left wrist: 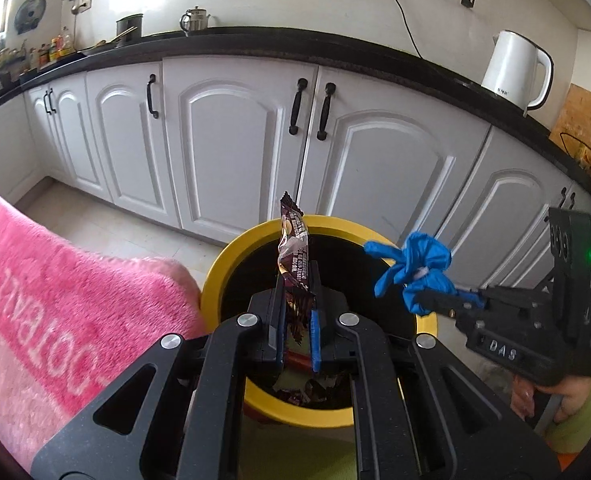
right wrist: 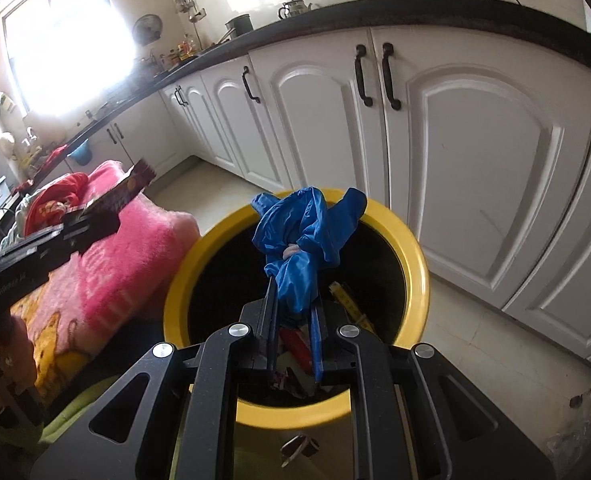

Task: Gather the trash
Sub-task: 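Carry the candy bar and blue bag over the yellow-rimmed bin with both tools, then open both tools to drop the candy bar and blue bag into the bin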

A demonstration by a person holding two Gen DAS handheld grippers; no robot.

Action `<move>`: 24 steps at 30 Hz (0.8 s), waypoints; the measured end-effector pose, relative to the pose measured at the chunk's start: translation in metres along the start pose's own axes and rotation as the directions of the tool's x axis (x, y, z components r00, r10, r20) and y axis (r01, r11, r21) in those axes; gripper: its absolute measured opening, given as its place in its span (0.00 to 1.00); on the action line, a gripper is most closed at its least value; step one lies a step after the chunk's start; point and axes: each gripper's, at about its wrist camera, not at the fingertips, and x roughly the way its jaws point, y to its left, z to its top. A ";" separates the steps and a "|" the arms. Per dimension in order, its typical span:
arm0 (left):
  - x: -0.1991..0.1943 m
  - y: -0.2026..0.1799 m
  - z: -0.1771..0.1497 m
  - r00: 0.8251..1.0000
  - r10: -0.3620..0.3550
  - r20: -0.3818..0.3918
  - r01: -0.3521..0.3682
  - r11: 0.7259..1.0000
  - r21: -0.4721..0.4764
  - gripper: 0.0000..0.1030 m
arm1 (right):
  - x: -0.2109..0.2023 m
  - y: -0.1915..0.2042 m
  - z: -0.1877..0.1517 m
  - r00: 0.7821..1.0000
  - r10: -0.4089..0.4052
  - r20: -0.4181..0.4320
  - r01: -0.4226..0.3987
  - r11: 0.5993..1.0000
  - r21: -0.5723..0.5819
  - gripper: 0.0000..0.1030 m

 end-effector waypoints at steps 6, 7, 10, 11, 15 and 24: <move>0.014 -0.002 0.005 1.000 -0.001 -0.021 0.001 1.000 -0.002 0.04 | 0.008 -0.006 -0.008 1.000 0.009 -0.029 -0.008 1.000 0.028 0.12; 0.017 -0.002 0.006 1.000 -0.003 -0.027 0.003 1.000 -0.005 0.04 | 0.009 -0.006 -0.009 0.999 0.009 -0.033 -0.008 1.000 0.030 0.12; 0.025 -0.001 0.006 0.999 -0.004 -0.045 0.004 1.000 -0.005 0.04 | 0.017 -0.004 -0.013 0.997 0.019 -0.069 -0.017 0.999 0.034 0.12; 0.028 -0.001 0.006 0.999 -0.004 -0.052 0.003 1.000 -0.006 0.05 | 0.019 -0.003 -0.014 0.997 0.025 -0.075 -0.023 0.999 0.037 0.12; 0.037 0.001 0.005 0.997 -0.002 -0.077 0.001 1.000 -0.014 0.05 | 0.027 0.000 -0.016 0.994 0.044 -0.099 -0.040 0.998 0.042 0.12; 0.058 0.008 0.003 0.991 -0.012 -0.135 0.005 0.999 -0.050 0.05 | 0.039 0.001 -0.021 0.990 0.039 -0.134 -0.031 0.998 0.055 0.14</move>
